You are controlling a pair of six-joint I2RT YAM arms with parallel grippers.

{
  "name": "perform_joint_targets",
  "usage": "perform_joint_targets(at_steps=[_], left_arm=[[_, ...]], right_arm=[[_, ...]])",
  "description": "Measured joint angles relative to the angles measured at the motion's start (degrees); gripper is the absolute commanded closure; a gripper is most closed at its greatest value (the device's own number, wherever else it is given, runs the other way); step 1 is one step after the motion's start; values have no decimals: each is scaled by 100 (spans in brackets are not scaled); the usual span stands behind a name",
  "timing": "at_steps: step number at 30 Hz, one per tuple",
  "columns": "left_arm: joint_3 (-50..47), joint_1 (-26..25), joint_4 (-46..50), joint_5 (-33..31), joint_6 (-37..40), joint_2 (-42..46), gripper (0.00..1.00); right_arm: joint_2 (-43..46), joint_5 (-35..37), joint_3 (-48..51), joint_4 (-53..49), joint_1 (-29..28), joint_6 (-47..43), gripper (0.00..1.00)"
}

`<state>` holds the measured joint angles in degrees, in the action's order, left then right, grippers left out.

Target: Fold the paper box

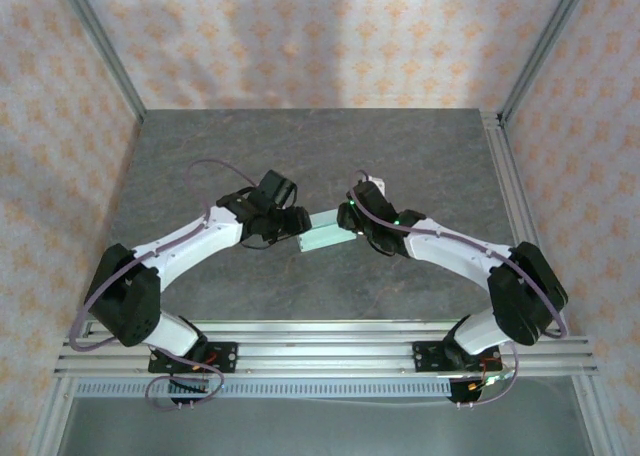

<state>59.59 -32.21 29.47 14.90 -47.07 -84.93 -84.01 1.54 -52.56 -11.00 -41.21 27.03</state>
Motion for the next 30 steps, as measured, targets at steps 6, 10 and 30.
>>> perform_joint_targets(at_steps=[6,10,30], left_arm=[[-83,39,-240,103,20,-76,62],[-83,50,-358,109,57,-127,64],[103,87,-319,118,332,-289,48]], right_arm=[[39,-234,33,2,0,-68,40],[188,-400,55,17,13,-101,33],[-94,-911,61,208,603,455,55]])
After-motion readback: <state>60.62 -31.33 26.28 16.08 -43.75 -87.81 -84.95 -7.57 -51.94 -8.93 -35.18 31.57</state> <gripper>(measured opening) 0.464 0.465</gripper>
